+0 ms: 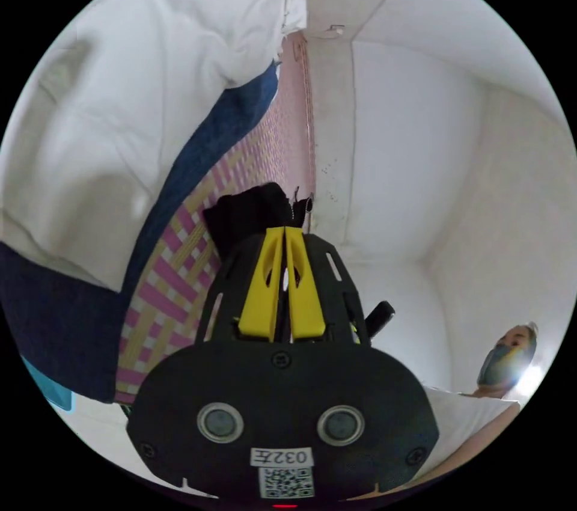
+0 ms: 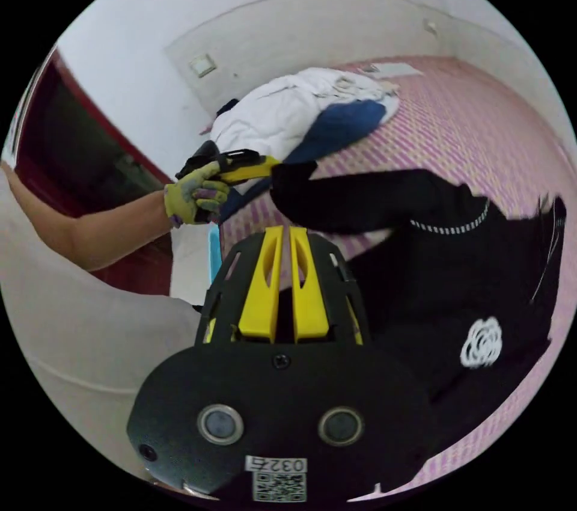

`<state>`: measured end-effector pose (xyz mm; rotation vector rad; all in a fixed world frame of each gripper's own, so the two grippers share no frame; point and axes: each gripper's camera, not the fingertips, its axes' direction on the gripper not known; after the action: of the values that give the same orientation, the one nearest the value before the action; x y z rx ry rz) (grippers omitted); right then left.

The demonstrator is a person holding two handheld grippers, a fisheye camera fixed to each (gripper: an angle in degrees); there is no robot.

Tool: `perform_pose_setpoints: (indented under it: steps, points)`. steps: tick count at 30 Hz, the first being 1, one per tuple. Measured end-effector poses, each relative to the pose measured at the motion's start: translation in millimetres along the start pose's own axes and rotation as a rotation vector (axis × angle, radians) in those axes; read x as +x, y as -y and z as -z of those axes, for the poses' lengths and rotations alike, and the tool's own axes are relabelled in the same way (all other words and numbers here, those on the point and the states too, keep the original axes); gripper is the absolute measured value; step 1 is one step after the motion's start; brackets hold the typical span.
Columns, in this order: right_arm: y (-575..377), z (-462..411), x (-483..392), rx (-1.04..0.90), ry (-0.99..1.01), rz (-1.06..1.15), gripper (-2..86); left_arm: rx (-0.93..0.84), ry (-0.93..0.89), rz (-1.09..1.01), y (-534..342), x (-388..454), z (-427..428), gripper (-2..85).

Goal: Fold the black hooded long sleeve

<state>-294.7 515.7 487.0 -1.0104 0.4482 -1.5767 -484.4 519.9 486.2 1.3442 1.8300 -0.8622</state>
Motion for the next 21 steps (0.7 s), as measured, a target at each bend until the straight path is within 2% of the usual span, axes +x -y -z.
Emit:
perform_pose_setpoints:
  steps: [3, 5, 6, 13, 17, 21]
  points:
    - [-47.2, 26.7, 51.3, 0.032, 0.091, -0.21, 2.2, 0.032, 0.059, 0.049, -1.4, 5.6, 4.6, 0.8]
    - [-90.5, 50.5, 71.9, 0.087, 0.086, -0.329, 2.8, 0.021, 0.067, 0.094, -6.5, 11.1, 6.1, 9.9]
    - [-100.2, 55.1, 74.6, 0.094, 0.081, -0.351, 2.9, 0.006, 0.081, 0.079, -7.4, 17.2, 4.4, 10.7]
    - [-190.8, 80.3, 91.6, 0.165, 0.092, -0.541, 3.3, -0.157, 0.529, -0.261, -34.7, 134.1, -72.6, 13.8]
    - [-205.6, 81.7, 98.4, 0.171, 0.093, -0.551, 3.4, -0.27, 0.75, -0.513, -84.7, 194.3, -152.9, 12.7]
    - [-209.4, 84.9, 104.8, 0.172, 0.089, -0.529, 3.3, -0.302, 1.007, -0.619, -113.8, 204.8, -207.0, 11.9]
